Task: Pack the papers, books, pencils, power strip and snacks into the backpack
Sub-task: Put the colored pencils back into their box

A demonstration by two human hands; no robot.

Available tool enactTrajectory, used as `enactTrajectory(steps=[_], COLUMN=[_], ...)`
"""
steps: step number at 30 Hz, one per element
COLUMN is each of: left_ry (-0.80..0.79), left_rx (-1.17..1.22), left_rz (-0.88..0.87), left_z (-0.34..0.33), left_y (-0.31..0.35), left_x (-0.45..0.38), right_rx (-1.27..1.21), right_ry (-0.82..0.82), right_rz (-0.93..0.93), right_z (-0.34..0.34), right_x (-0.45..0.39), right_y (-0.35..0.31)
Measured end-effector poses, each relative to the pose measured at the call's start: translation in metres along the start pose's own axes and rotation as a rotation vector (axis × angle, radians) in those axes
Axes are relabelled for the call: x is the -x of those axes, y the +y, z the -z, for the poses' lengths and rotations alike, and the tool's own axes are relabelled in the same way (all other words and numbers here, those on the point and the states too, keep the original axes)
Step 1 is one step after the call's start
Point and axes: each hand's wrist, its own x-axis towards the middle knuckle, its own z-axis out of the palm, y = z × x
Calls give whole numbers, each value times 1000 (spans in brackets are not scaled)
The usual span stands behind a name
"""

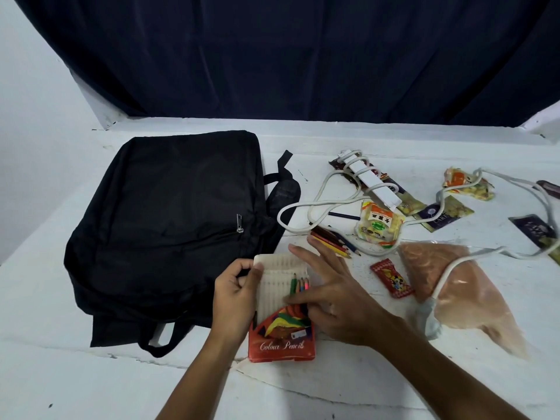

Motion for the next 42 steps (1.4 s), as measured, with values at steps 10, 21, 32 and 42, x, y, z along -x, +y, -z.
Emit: enactTrajectory(steps=[10,21,32,42], left_ry=[1,0,-4,-10], left_rx=[-7,-47,-59,-31], left_rz=[-10,21,2,4], left_z=[1,0,1,1], left_y=[-4,-1,-2,-4], left_x=[-1,1,1,0], right_rx=[-91,238,349,218], right_ry=[48,274,182,244], right_rz=[-38,-615,-549,-458], right_z=[-4,8,14,22], right_x=[8,-26,-29,-31], right_y=[2,58,60,59])
